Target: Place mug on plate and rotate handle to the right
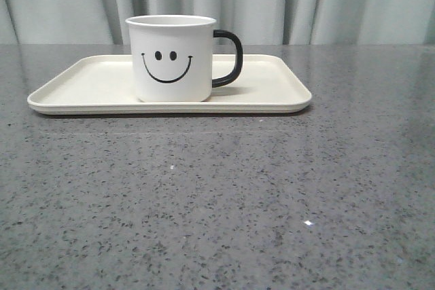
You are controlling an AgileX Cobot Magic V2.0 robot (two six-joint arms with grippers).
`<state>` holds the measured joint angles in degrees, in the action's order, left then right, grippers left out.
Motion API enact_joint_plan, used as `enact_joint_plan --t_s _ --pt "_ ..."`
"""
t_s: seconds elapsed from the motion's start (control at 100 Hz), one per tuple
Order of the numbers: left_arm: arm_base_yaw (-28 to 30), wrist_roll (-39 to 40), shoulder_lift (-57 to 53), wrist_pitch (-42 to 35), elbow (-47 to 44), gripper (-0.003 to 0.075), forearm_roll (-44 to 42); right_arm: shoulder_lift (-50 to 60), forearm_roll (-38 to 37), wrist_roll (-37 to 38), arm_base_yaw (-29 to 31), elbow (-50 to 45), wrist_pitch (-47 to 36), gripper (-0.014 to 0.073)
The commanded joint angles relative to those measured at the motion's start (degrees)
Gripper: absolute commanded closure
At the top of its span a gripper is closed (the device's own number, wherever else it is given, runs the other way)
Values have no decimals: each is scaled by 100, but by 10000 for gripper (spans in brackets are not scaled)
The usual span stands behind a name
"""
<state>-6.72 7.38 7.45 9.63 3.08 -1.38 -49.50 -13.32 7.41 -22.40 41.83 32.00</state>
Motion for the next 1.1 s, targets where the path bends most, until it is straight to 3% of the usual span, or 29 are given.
enact_joint_plan --t_s 0.0,0.24,1.09 --pt "173 4 -240 -527 -23 740 -16 74 -121 -14 41 148 -346 660" --pt "522 4 -950 -409 -371 740 -16 74 -121 -14 41 148 -346 660" --pt "546 4 -939 -380 -371 740 -142 68 -121 -14 41 148 -301 660"
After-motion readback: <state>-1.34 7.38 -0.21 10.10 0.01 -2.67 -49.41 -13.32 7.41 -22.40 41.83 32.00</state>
